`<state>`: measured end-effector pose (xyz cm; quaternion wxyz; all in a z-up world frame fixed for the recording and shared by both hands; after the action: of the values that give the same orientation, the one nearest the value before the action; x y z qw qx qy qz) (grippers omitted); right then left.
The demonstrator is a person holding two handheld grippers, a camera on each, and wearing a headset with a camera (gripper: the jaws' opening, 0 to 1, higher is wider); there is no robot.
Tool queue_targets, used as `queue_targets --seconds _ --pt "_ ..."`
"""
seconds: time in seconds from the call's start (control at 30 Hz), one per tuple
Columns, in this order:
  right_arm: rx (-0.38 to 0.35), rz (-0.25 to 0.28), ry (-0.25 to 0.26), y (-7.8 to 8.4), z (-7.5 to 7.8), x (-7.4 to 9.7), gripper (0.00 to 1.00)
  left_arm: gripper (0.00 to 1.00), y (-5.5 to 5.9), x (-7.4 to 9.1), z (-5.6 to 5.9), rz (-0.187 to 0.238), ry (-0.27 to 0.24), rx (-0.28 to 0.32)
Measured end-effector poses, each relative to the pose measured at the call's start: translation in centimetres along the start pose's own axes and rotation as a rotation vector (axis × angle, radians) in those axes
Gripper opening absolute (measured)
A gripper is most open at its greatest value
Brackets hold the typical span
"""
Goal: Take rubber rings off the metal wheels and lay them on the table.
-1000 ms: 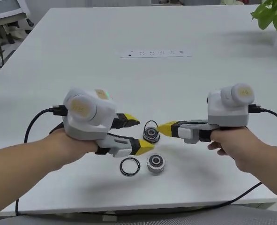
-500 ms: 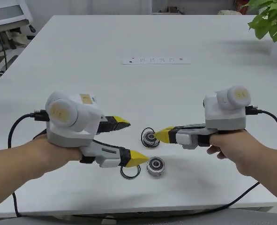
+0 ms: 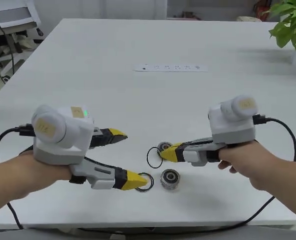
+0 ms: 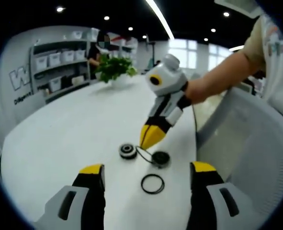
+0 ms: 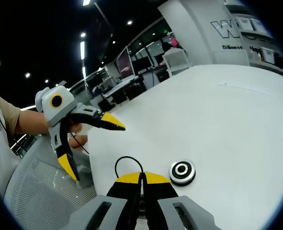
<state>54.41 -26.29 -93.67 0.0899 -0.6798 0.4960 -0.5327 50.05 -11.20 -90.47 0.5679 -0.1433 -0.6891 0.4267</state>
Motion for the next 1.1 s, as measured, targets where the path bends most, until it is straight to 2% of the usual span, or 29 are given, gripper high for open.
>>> queue_targets --seconds 0.1,0.33,0.63,1.1 --pt "0.013 -0.022 -0.003 -0.2 -0.2 -0.4 0.00 0.76 0.1 0.4 0.1 -0.007 -0.001 -0.015" --pt "0.050 -0.103 -0.010 0.2 -0.7 -1.7 0.00 0.76 0.6 0.9 -0.1 -0.011 -0.002 -0.007" --pt "0.066 -0.166 -0.018 0.5 -1.0 -2.8 0.00 0.76 1.1 1.1 -0.4 -0.024 -0.007 -0.001" --pt "0.107 -0.214 -0.012 1.2 -1.2 -3.2 0.02 0.76 1.4 0.9 -0.5 -0.037 0.002 0.008"
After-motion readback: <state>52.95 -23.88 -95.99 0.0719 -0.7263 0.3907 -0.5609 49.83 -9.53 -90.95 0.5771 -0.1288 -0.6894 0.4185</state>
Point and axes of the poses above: the centre of the closed fingertips' face, and the gripper's own axes: x roughly backward along the fingers, z roughly to its right, y roughly out of its underside, the point moved 7 cm from there along x, roughly backward along the fingers, and after that the axes turned 12 degrees about -z, right-handed, at the moved point
